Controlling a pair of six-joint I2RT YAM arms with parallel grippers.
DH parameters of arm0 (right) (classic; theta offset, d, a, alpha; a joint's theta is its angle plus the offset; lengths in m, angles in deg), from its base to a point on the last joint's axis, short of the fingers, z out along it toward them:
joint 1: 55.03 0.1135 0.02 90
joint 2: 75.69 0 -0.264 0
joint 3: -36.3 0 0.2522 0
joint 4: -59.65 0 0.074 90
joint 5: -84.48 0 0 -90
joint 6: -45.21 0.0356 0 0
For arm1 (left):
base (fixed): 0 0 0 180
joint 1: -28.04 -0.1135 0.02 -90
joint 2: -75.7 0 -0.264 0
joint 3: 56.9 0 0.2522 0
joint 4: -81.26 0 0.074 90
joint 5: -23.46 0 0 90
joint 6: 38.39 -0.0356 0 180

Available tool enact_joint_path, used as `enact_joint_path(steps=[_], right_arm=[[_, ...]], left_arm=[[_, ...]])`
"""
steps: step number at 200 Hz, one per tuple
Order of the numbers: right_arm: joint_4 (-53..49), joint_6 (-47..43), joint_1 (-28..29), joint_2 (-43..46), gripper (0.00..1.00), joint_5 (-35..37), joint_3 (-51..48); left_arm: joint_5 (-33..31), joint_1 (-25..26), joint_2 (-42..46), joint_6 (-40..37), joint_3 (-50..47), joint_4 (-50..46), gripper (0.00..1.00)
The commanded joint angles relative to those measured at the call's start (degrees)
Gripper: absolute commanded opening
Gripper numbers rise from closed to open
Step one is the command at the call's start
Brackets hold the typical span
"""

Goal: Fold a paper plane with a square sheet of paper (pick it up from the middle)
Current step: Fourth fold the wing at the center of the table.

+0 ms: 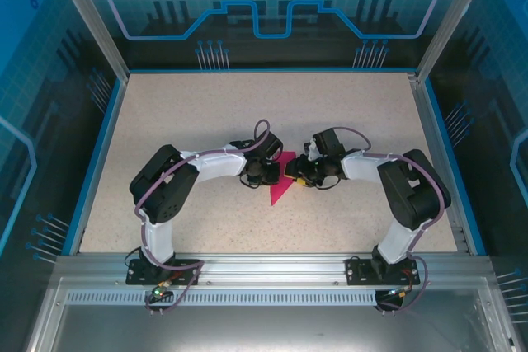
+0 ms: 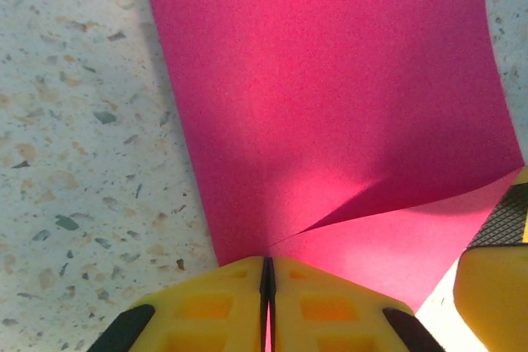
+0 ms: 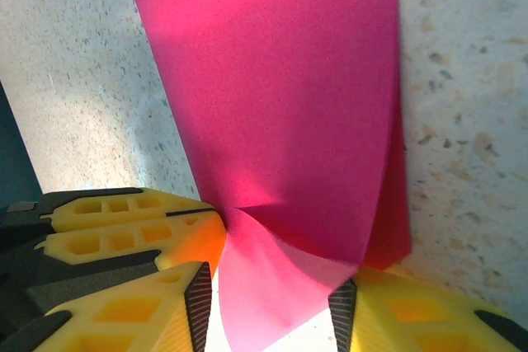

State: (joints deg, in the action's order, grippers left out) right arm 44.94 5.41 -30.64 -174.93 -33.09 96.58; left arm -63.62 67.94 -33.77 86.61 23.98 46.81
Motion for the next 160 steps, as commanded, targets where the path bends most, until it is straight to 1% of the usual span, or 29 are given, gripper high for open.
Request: enact_joint_path(steps=[1, 15, 26, 43, 59, 75, 93, 118, 132, 160], right_arm=[[1.91, -0.07, 0.67, -1.32, 0.39, -2.22, 1.38], [1.7, -0.59, 0.71, -1.39, 0.39, -2.06, 1.47], [0.9, -1.72, 0.67, -1.36, 0.36, -1.96, 1.8], [0.05, -4.01, 0.67, -1.54, 0.32, -2.75, 2.12], [-0.45, -5.45, 0.53, -1.83, 0.26, -3.4, 2.08], [-0.46, -6.07, 0.59, -1.81, 0.22, -4.03, 1.77], [-0.4, -5.8, 0.58, -1.74, 0.19, -4.06, 1.69], [1.33, -3.9, 0.8, -1.4, 0.13, -4.91, 0.99], [1.93, -3.04, 0.96, -0.87, 0.13, -4.71, 0.78], [1.67, -2.47, 1.06, -0.41, 0.13, -4.21, 0.93]], left_arm=[[-0.8, 0.07, -0.4, -0.68, 0.67, -1.3, 0.11], [-0.4, 0.01, 0.32, -0.85, 0.35, -0.78, 0.13], [0.02, 0.12, 1.51, -0.93, -0.24, -0.01, 0.15], [0.25, 0.13, 3.94, -0.82, -1.29, 1.06, 0.21], [0.4, 0.16, 6.69, -0.8, -2.58, 2.06, 0.27], [0.95, 0.34, 9.54, -0.75, -4.17, 3.19, 0.32], [0.45, 1.69, 12.08, -1.54, -5.44, 3.15, 0.37], [-3.0, 5.09, 14.0, -2.21, -6.13, 1.92, 0.43], [-6.23, 7.57, 13.93, -2.66, -5.65, 0.49, 0.47], [-11.22, 11.18, 11.46, -1.22, -4.06, -1.07, 0.48]])
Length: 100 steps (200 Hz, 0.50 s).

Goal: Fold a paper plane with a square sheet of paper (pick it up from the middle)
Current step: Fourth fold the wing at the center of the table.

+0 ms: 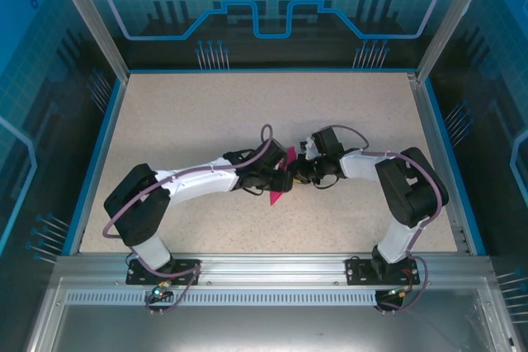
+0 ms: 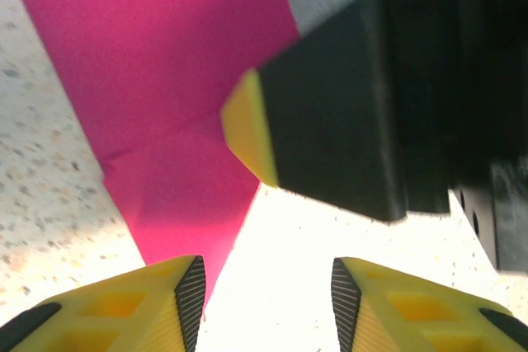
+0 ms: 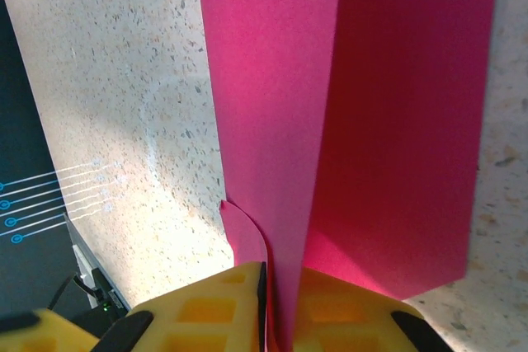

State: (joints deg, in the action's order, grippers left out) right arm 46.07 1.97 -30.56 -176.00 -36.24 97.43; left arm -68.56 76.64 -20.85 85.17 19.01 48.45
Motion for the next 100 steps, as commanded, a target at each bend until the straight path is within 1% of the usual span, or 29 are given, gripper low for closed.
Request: enact_joint_path(steps=[1, 22, 64, 100], right_arm=[[0.57, 0.96, 0.95, 0.65, 0.13, -0.99, 0.08], [0.6, 1.72, 0.82, 0.8, 0.13, -0.92, 0.05], [0.91, 2.78, 0.76, 0.65, 0.13, -1.36, 0.04], [0.71, 2.83, 0.62, 0.51, 0.13, -1.88, 0.38]], left_arm=[[-6.52, 2.56, -1.59, 0.29, 0.93, -2.82, 0.48], [-10.2, 4.63, -4.17, 2.81, 2.41, -3.72, 0.49], [-16.97, 6.97, -7.91, 8.27, 4.19, -4.82, 0.51], [-19.08, 7.69, -9.41, 10.19, 4.55, -4.46, 0.46]])
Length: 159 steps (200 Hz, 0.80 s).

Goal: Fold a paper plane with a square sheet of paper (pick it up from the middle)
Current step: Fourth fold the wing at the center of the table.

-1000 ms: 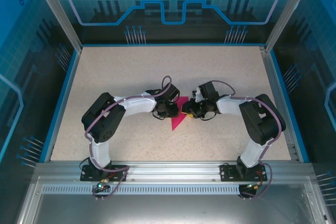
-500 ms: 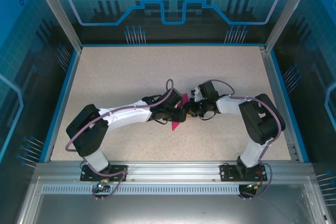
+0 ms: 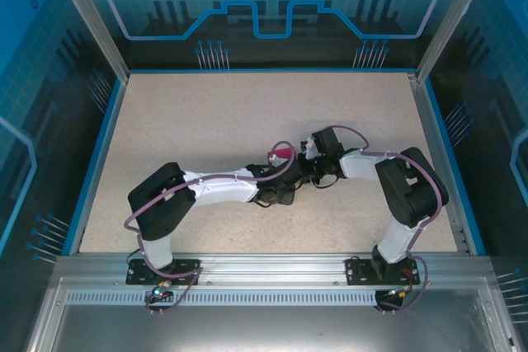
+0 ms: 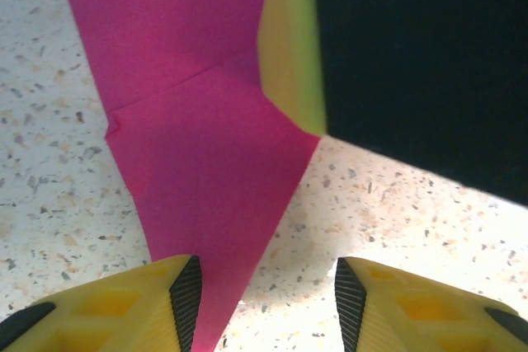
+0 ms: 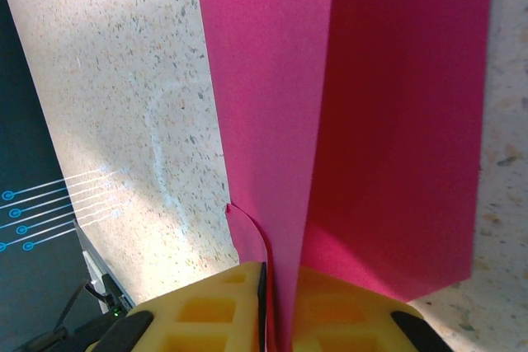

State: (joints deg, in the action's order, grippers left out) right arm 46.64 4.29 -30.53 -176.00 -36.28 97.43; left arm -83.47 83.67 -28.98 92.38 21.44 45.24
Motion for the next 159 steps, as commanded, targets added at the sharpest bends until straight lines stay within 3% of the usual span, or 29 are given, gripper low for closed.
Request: enact_joint_path(steps=[1, 159], right_arm=[[0.14, 0.5, 0.62, 0.49, 0.13, -1.89, 0.45], [-0.75, 0.27, -0.02, -0.06, 0.13, -3.05, 1.15]], left_arm=[[-4.21, 0.63, -1.34, 2.98, 2.17, -1.27, 0.46], [-8.34, 1.4, -4.04, 3.22, 3.36, -3.83, 0.28]])
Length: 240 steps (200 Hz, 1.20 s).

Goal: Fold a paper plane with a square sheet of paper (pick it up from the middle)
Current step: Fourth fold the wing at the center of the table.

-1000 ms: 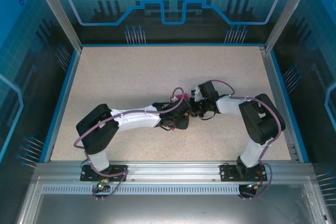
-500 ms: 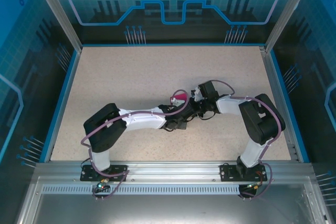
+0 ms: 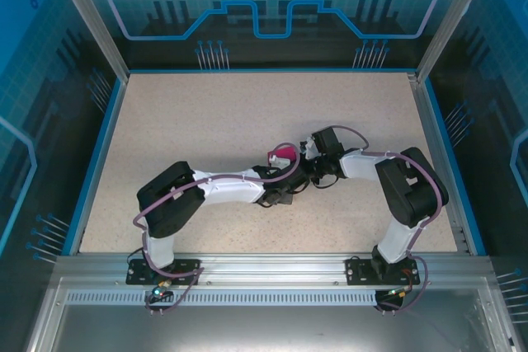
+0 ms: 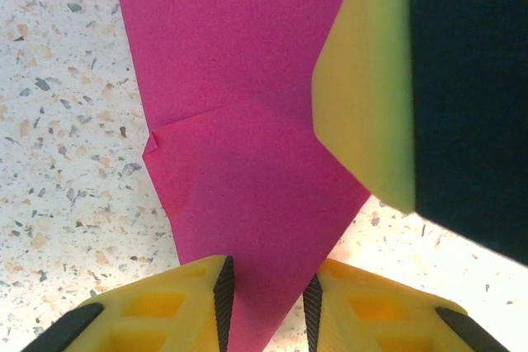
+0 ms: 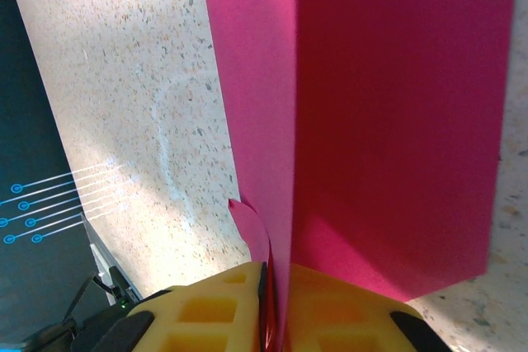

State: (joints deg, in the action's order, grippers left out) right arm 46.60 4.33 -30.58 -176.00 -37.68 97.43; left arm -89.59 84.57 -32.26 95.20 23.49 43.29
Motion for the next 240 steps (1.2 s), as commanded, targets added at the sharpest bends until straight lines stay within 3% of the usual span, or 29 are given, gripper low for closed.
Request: enact_joint_path(steps=[1, 85, 143, 209, 240], right_arm=[[-0.71, 0.25, 0.05, -0.01, 0.13, -1.62, 1.14], [-1.65, -0.02, -0.04, 0.51, 0.14, -1.87, 1.47], [-5.52, -2.05, -1.75, 5.48, 0.27, -0.68, 1.05], [-12.6, -7.47, -7.58, 18.29, 0.43, -0.03, -1.85], [-13.29, -9.12, -7.64, 20.5, 0.41, -1.24, -2.7]], left_arm=[[-2.24, 0.46, -0.76, 0.42, 1.31, -1.94, 0.28], [-4.1, 0.55, -0.67, 0.23, 0.91, -2.78, 0.14], [-3.31, 0.27, 1.59, -0.45, -1.88, 0.58, 0.05], [9.35, -3.77, 9.04, -5.16, -12.73, 15.74, 0.05], [17.89, -7.03, 11.81, -6.58, -18.25, 23.3, 0.06]])
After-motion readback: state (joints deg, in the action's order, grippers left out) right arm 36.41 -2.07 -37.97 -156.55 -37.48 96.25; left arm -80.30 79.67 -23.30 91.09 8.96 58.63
